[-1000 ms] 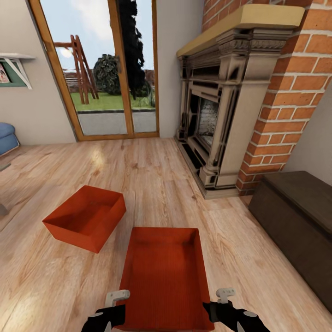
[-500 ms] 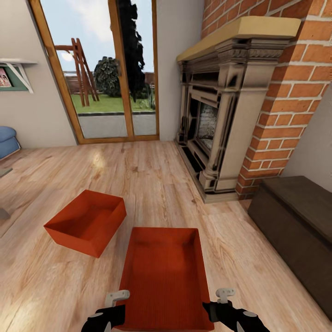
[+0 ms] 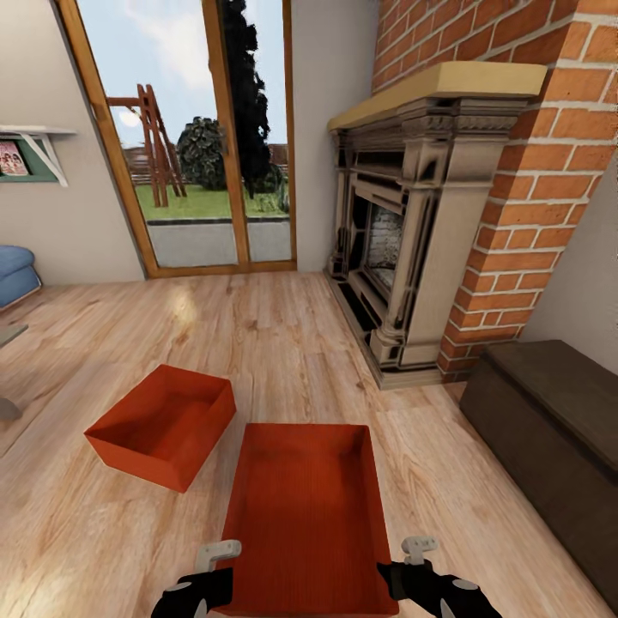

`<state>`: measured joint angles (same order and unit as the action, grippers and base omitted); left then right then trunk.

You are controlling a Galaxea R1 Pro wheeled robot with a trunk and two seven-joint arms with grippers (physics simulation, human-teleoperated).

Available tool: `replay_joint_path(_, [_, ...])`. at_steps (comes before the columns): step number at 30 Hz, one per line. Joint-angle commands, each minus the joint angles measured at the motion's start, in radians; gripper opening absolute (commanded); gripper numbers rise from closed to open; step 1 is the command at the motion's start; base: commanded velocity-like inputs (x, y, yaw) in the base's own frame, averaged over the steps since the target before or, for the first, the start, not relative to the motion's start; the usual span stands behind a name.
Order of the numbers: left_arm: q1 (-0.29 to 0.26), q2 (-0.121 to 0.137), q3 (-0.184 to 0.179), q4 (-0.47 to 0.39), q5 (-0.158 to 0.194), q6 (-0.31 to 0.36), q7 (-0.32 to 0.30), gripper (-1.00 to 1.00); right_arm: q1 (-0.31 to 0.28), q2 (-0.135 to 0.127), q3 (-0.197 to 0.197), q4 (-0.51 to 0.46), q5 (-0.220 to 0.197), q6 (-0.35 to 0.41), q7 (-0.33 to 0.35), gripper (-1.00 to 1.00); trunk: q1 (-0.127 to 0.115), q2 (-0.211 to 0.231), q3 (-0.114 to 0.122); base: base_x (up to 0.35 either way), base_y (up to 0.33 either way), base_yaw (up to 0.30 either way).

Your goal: Move the two storage containers from the living room to the garage. In the garage, place one container on the floor and stack the other container on top of it (either order is fine).

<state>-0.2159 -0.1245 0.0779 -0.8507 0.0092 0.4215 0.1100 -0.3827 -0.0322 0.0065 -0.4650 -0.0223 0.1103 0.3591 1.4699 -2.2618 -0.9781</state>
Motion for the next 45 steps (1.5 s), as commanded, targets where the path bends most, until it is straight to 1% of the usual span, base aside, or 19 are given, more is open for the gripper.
replay_joint_path(1, [0.0, -0.001, 0.007, -0.004, -0.031, -0.015, 0.008, -1.0, 0.001, 0.0, 0.003, 0.0, 0.001, 0.008, 0.026, -1.0, -0.004, 0.007, 0.004, 0.0, 0.0, 0.0])
replay_joint_path(45, [0.0, -0.001, 0.007, -0.002, -0.031, -0.015, 0.008, -1.0, 0.001, 0.0, 0.004, 0.001, 0.001, 0.012, 0.026, -1.0, -0.173, 0.315, 0.214, 0.0, 0.0, 0.0])
